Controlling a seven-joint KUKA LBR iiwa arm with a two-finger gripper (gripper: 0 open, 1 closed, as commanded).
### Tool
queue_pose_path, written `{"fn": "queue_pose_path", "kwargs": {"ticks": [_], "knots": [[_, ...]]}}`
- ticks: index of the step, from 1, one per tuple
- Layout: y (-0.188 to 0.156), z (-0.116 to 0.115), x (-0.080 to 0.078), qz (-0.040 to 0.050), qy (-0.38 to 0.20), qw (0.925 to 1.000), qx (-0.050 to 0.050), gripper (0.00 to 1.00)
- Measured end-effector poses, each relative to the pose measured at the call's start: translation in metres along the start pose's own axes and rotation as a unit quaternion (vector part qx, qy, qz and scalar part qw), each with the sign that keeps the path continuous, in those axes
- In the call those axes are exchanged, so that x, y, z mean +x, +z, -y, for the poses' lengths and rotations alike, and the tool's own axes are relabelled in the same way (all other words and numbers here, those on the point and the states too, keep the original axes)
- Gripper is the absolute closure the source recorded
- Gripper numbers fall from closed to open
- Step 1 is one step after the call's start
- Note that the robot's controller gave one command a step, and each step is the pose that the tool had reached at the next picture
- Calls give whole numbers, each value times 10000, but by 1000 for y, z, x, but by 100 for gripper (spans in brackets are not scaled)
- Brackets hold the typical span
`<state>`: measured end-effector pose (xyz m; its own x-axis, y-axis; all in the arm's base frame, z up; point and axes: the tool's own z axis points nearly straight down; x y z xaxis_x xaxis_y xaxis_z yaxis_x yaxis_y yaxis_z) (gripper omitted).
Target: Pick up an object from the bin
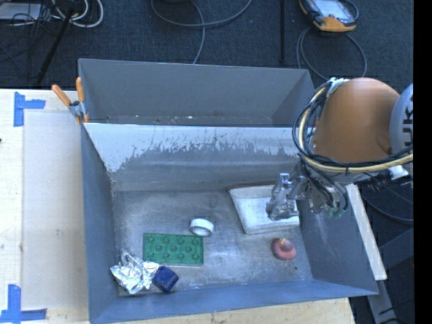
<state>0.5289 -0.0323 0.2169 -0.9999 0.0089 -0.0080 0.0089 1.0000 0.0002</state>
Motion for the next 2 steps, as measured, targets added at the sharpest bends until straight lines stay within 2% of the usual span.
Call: {"fn": "queue_pose_path", "kwargs": {"ticks": [1, 2], "knots": [[69, -36, 27, -61, -2244, 9745, -19, 100], [-45, 37, -11, -20, -4543, 8909, -7, 100]]}}
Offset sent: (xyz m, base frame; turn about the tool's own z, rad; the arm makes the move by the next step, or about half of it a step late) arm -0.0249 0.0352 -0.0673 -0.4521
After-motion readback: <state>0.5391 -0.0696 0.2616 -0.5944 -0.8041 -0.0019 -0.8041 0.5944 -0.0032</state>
